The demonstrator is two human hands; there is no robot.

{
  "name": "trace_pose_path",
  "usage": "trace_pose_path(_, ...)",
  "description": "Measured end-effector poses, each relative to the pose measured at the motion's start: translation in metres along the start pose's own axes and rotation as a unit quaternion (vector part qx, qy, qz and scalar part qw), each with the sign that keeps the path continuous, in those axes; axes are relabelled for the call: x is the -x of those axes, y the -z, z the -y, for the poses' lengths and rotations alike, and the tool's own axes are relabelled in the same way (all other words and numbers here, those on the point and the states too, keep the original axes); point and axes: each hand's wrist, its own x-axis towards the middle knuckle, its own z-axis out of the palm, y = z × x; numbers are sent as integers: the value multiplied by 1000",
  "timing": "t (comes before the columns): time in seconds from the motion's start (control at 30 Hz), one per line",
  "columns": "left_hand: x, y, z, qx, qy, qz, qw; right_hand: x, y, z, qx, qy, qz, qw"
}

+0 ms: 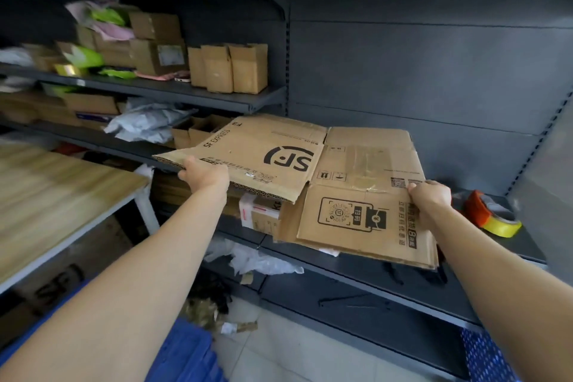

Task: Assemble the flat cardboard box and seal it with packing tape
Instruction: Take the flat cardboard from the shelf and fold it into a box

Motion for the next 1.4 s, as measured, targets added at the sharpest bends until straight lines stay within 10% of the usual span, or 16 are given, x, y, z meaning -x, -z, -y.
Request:
trace_pose_path(0.7, 100, 274, 84, 29, 102, -391, 914, 131, -153, -8, 124, 95, 346, 925)
trace_pose_path(1.4, 142, 499, 210, 1, 276, -510, 815, 348, -334, -109, 294, 127, 510, 798)
